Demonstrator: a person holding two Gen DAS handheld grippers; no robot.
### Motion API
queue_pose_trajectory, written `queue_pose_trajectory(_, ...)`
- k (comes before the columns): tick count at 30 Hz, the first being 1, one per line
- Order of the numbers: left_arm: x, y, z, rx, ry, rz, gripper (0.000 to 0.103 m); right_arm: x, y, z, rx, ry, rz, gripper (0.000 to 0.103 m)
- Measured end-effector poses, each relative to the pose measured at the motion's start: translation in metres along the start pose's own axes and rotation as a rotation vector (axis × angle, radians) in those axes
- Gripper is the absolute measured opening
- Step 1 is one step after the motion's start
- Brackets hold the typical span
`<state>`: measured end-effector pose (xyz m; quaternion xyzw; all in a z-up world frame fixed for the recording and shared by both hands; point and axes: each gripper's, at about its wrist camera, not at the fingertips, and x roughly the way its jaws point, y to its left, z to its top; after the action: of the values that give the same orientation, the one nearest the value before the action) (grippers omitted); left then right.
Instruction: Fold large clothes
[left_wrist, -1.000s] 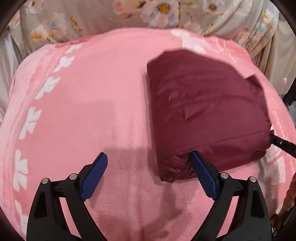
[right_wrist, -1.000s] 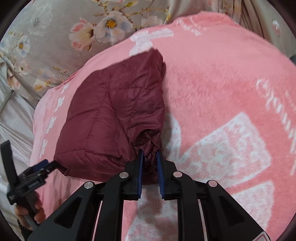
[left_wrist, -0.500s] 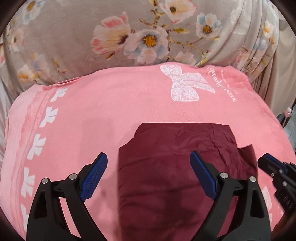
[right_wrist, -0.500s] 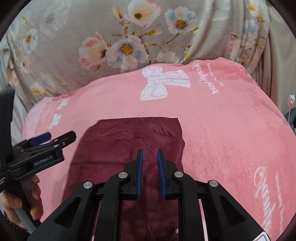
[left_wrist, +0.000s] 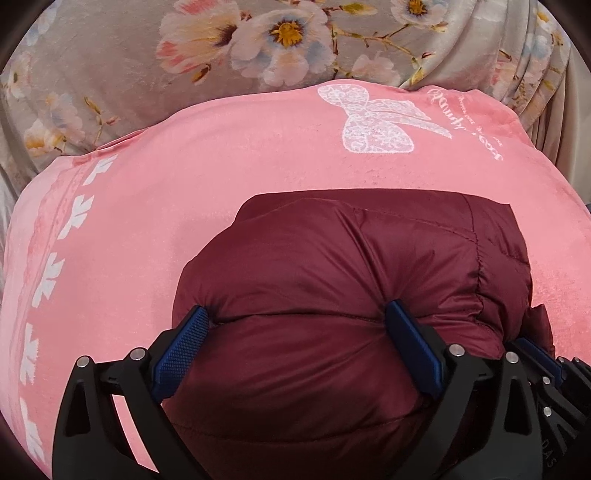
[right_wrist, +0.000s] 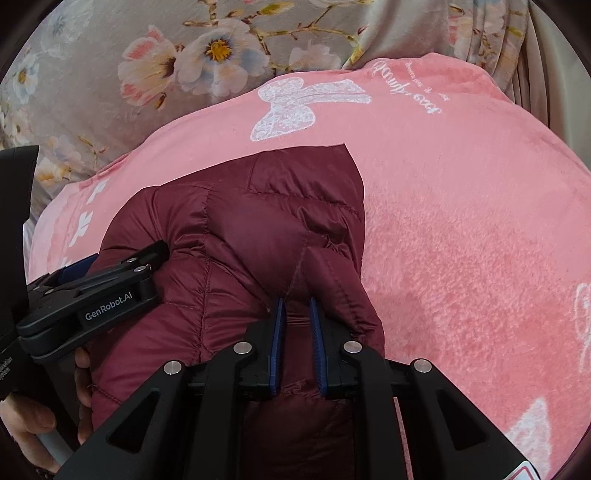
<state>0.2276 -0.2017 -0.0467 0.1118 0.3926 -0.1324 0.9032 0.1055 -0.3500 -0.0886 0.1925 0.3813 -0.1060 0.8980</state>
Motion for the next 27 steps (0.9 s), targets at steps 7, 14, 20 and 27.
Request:
queue_pose_trajectory(7, 0.006, -0.007, -0.007, 0.012, -0.052, 0.039, 0.098, 0.003, 0.003, -0.010, -0.015, -0.073, -0.025, 0.014)
queue_pose_trajectory(14, 0.010, -0.010, -0.010, 0.012, -0.069, 0.060, 0.098, 0.003, 0.005, -0.013, -0.026, -0.095, -0.046, 0.014)
queue_pose_trajectory(20, 0.011, -0.012, -0.010, 0.014, -0.077, 0.076, 0.098, 0.004, 0.003, -0.013, -0.021, -0.094, -0.039, 0.014)
queue_pose_trajectory(27, 0.006, -0.002, -0.009, -0.016, -0.053, -0.005, 0.098, -0.008, -0.006, -0.009, 0.027, -0.066, 0.008, 0.015)
